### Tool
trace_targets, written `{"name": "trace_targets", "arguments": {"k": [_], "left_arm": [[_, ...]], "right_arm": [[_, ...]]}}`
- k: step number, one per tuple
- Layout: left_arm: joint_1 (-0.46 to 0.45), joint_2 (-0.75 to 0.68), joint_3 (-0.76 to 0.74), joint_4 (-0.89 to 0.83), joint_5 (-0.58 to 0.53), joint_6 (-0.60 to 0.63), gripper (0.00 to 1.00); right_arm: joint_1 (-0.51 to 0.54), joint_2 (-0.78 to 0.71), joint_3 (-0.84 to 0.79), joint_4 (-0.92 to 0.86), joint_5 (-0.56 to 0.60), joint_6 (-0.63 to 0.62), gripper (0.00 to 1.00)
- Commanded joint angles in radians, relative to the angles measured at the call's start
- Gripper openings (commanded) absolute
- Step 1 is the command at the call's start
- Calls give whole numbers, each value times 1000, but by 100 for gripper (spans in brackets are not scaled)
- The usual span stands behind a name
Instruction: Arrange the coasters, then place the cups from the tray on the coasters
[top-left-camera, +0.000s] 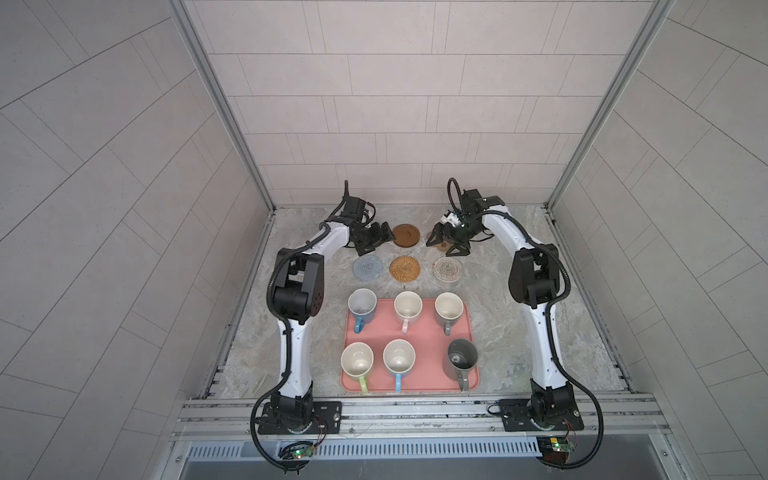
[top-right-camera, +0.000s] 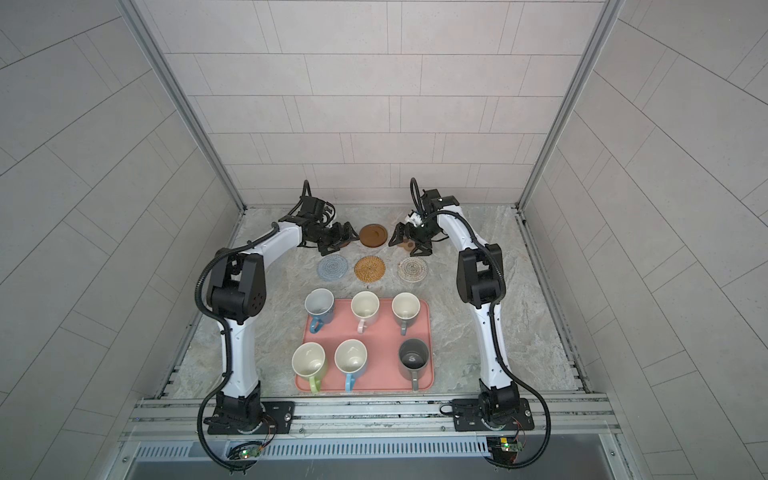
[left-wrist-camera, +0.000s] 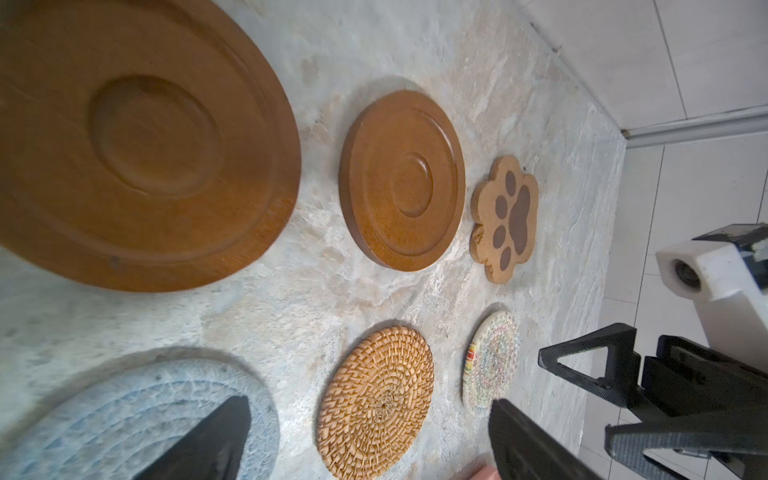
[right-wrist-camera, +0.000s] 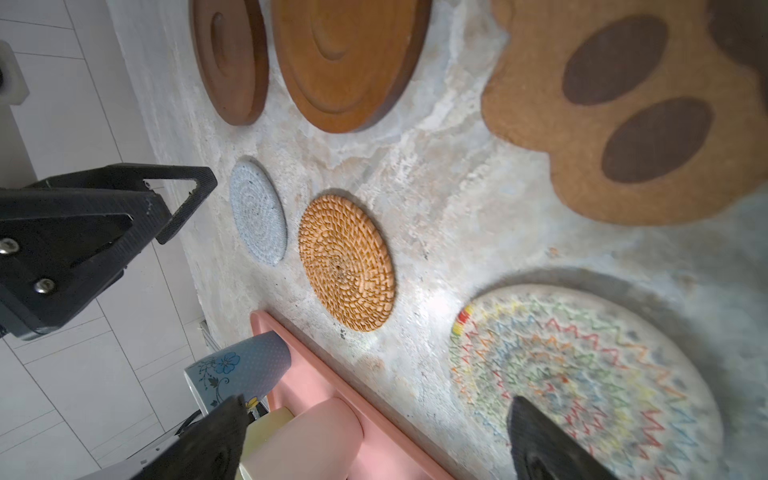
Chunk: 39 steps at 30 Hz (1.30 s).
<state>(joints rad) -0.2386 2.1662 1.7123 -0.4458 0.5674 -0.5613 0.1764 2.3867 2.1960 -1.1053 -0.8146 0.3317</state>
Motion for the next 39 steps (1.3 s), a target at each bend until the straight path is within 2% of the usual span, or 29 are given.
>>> {"name": "trace_targets", "arguments": {"k": [1, 22, 30, 39], "left_arm": [[-18, 41, 34, -37, 49, 16, 97], [-73, 123, 62, -104, 136, 29, 95], [-82, 120, 61, -110, 127, 26, 95], [-78, 65, 64, -123, 48, 39, 95]], "right_arm": [[5, -72, -49, -28, 31, -24, 100], [-22, -165, -212, -13, 51, -39, 99], [-28, -164, -219, -10, 49, -43, 99], [-38, -165, -214, -2, 61, -38, 100]]}}
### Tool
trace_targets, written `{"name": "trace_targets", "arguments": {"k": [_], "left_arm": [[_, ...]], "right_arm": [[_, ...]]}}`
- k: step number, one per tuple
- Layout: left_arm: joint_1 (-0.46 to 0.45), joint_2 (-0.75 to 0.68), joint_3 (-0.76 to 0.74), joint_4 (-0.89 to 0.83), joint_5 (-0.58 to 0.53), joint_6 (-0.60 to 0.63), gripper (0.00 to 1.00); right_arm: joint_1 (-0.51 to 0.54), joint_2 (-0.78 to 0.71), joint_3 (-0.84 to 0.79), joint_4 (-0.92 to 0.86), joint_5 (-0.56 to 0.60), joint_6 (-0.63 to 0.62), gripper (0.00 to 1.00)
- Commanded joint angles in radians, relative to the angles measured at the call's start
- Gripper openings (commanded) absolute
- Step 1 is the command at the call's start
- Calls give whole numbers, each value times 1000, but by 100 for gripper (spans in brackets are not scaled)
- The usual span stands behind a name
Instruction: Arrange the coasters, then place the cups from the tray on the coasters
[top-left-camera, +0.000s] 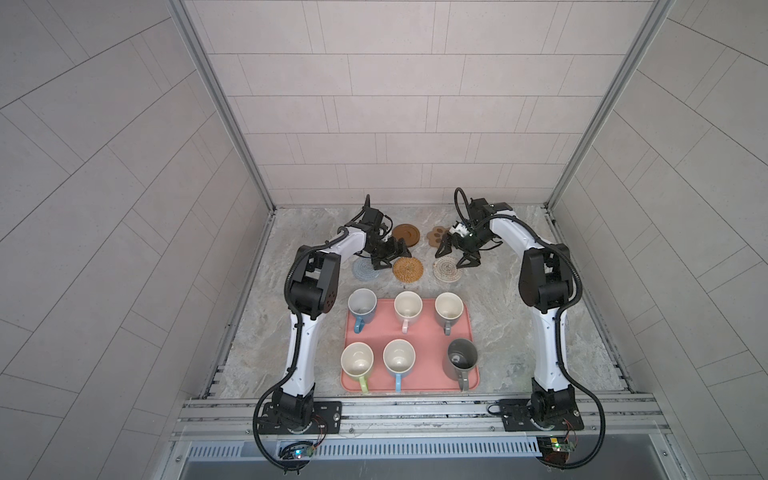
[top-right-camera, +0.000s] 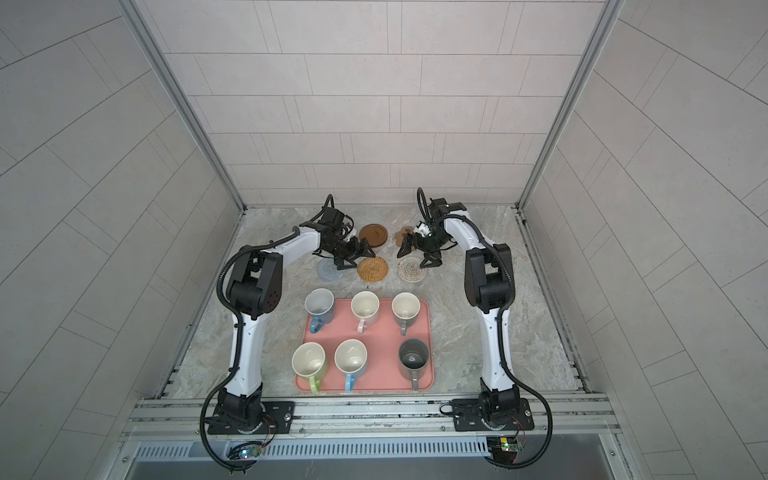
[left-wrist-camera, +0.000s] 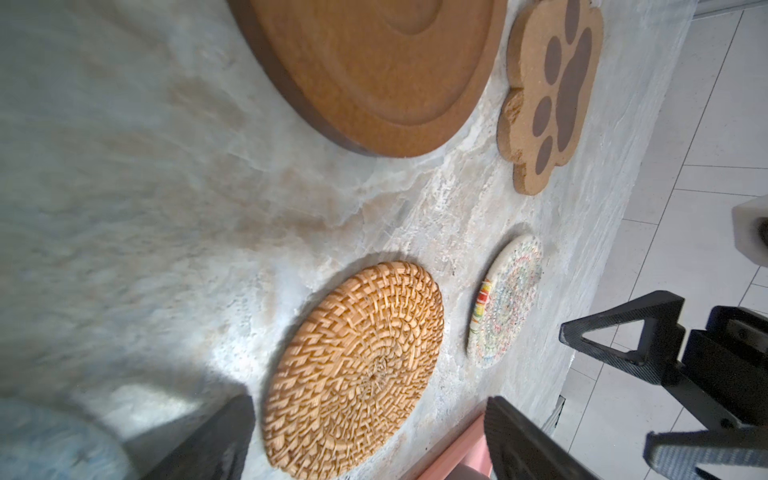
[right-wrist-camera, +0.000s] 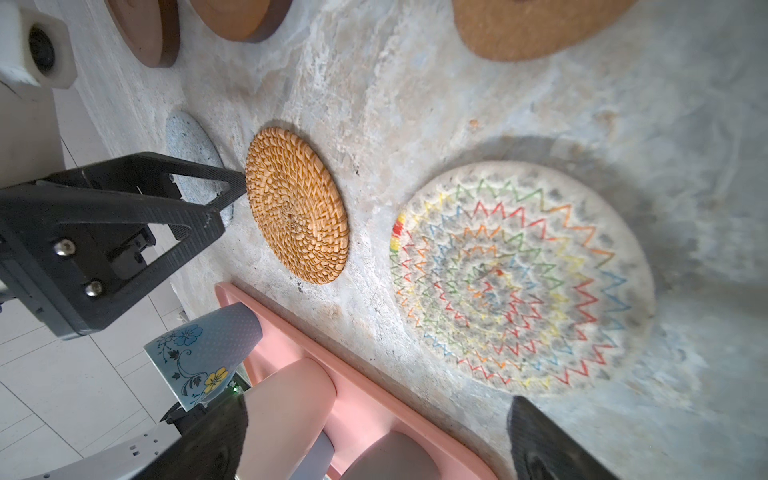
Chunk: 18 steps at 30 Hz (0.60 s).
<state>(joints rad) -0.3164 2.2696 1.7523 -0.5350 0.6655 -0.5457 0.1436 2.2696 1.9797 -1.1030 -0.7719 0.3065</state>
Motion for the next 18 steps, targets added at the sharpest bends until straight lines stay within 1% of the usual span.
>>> {"name": "trace_targets", "arguments": {"k": [1, 10, 16, 18], "left_arm": [[2, -47, 23, -34, -62, 24, 95], [22, -137, 8, -29, -137, 46, 95], [27, -208, -41, 43, -206, -8, 95], [27, -234, -57, 56, -247, -36, 95]], "right_arm": [[-6, -47, 4, 1, 22, -8, 99], [0, -44, 19, 62, 24, 56, 99], [31, -4, 90, 54, -28, 75, 99], [46, 21, 120, 39, -51, 70, 100]]}}
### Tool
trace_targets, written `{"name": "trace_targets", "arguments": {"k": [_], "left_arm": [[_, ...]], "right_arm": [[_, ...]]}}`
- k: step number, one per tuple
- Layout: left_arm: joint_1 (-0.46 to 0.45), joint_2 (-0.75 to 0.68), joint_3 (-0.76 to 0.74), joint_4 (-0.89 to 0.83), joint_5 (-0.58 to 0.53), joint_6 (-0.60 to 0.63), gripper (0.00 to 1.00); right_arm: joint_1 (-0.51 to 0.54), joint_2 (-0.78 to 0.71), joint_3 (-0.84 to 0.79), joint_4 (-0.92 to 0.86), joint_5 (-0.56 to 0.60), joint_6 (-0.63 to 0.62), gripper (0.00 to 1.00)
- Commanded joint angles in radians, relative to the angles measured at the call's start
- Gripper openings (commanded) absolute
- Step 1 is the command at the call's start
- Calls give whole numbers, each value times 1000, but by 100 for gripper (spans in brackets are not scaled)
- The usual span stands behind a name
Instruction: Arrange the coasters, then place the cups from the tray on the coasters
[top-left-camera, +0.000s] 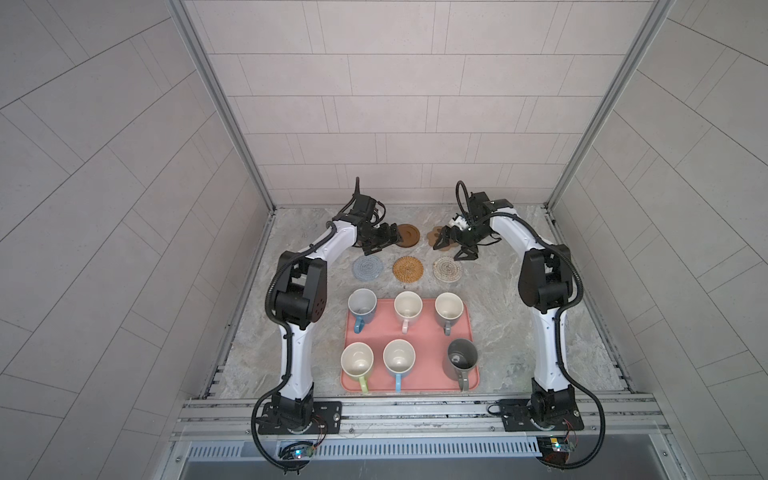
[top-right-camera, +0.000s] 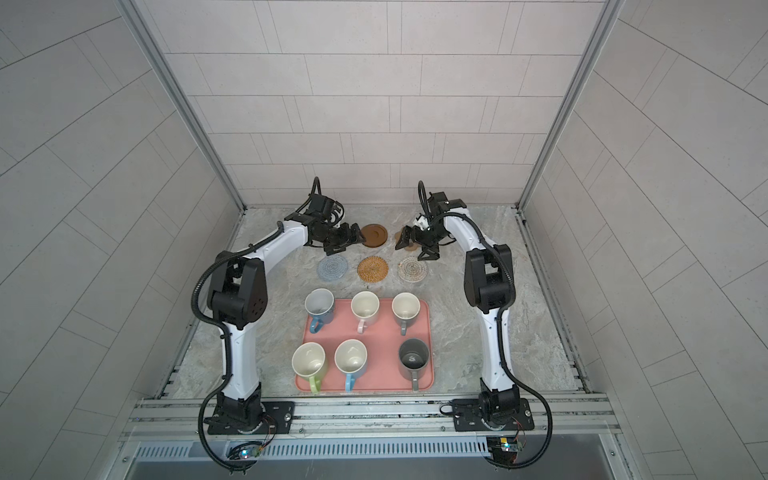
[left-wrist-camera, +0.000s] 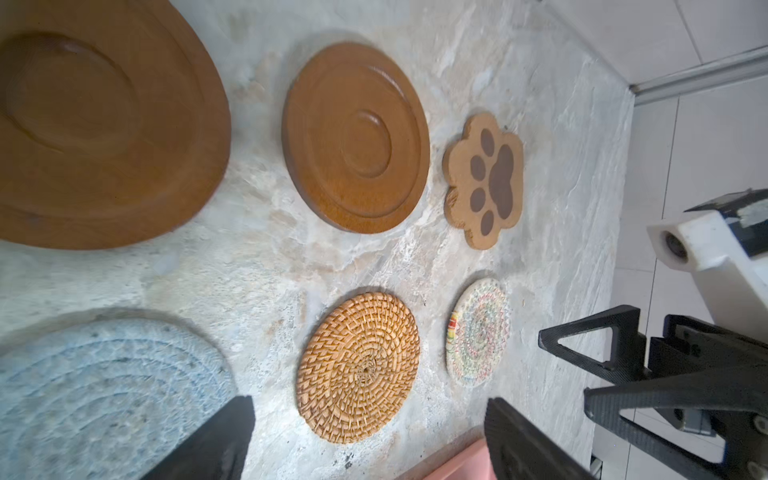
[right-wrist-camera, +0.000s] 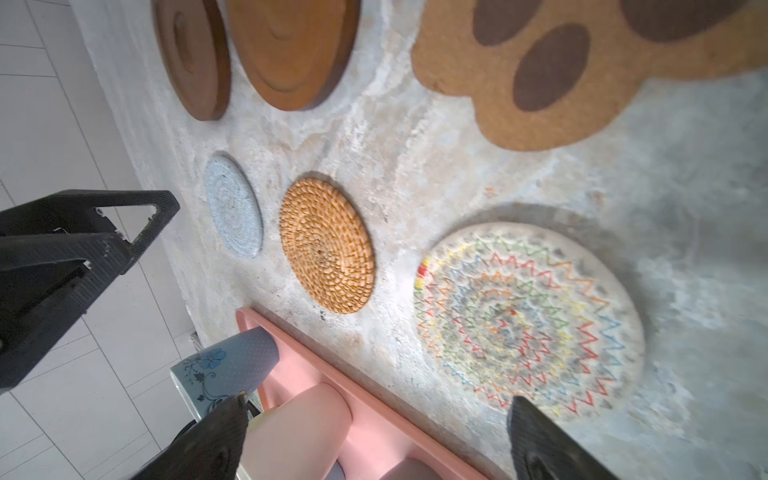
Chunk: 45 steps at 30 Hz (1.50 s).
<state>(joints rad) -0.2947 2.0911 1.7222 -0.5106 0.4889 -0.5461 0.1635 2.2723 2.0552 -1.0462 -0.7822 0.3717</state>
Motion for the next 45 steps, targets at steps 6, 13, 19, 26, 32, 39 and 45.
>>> {"name": "trace_targets", "arguments": {"k": [6, 13, 19, 26, 32, 39, 45], "left_arm": [[5, -147, -83, 34, -141, -134, 95], [9, -271, -201, 36, -189, -69, 95], [7, -313, -286, 61, -163, -16, 95], [8, -382, -413, 114, -166, -15, 95], [8, -470, -539, 194, -189, -39, 95], [7, -559, -615, 213, -210, -35, 95], [7, -604, -623, 191, -211, -1, 95]], "right_arm": [[67, 94, 160, -43, -77, 39, 99], [111, 132, 193, -3, 55, 104, 99], [145, 126, 161, 55, 108, 137, 99], [169, 73, 40, 117, 155, 174, 99], [155, -5, -57, 137, 263, 162, 99], [143, -88, -138, 239, 205, 155, 99], [125, -163, -175, 205, 293, 96, 99]]}}
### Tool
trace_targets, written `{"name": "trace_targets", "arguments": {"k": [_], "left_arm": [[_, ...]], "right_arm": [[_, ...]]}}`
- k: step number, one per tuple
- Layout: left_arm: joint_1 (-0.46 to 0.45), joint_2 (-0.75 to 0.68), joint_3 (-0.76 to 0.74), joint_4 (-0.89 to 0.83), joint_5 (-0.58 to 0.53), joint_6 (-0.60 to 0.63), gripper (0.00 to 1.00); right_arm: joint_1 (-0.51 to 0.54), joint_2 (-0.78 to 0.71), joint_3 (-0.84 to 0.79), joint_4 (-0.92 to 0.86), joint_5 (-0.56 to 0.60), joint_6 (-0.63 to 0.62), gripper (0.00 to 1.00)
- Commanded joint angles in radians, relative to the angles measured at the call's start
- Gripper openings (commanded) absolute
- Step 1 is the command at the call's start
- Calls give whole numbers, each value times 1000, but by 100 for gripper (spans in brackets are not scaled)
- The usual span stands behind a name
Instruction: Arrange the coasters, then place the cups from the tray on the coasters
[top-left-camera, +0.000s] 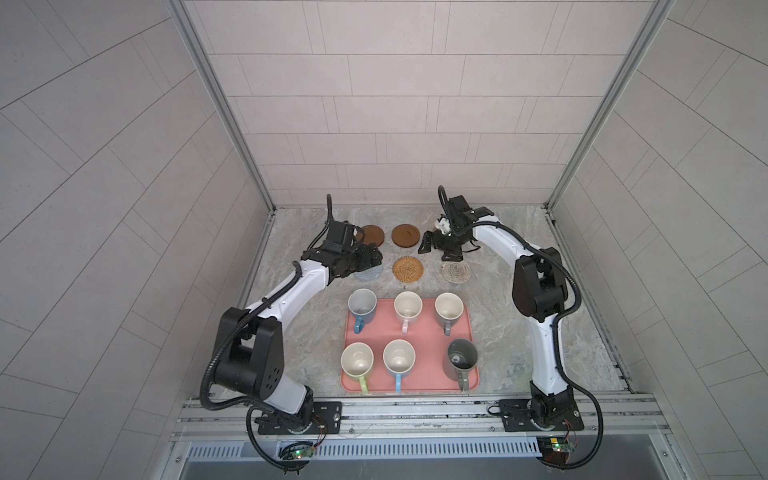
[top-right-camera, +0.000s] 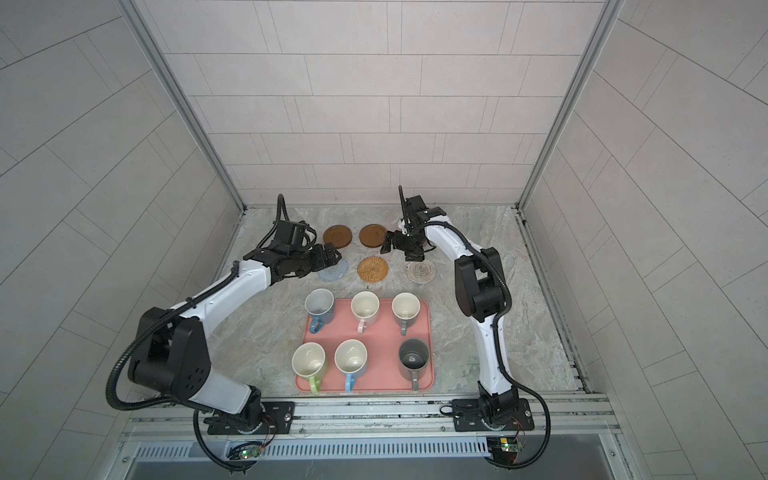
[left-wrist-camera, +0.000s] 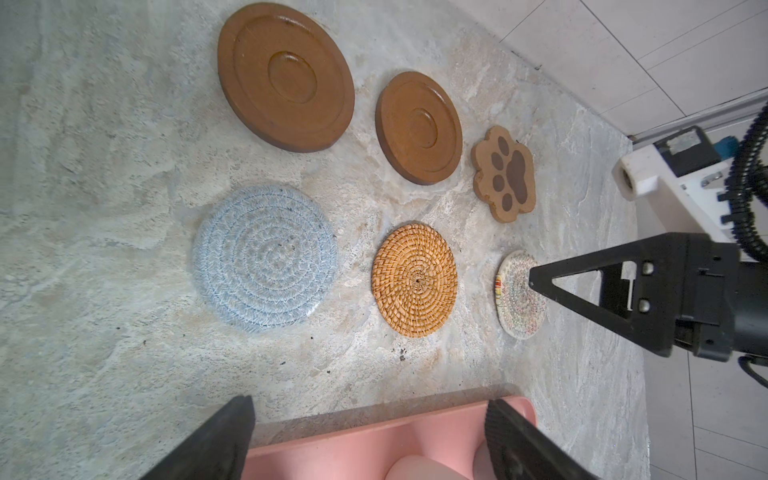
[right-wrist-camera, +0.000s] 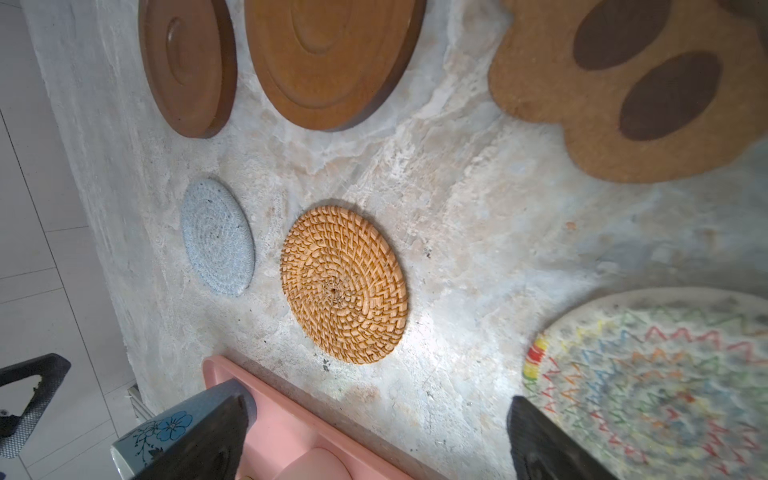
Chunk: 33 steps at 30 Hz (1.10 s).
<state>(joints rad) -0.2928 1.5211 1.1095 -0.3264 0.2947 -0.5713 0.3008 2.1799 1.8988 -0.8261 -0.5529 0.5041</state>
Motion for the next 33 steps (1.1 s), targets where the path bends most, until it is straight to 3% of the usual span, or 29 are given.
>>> {"name": "trace_targets", "arguments": {"k": [1, 10, 33], "left_arm": [[6, -38, -11, 1, -17, 30, 95], [5, -58, -19, 1, -3, 43, 95], [5, -67, -69, -10, -3, 51, 96]], "right_arm": [[-23, -81, -38, -12, 80, -37, 99], [-58, -84, -173, 58, 30, -51, 99], [-48, 59, -139, 111, -73, -32, 99]]}}
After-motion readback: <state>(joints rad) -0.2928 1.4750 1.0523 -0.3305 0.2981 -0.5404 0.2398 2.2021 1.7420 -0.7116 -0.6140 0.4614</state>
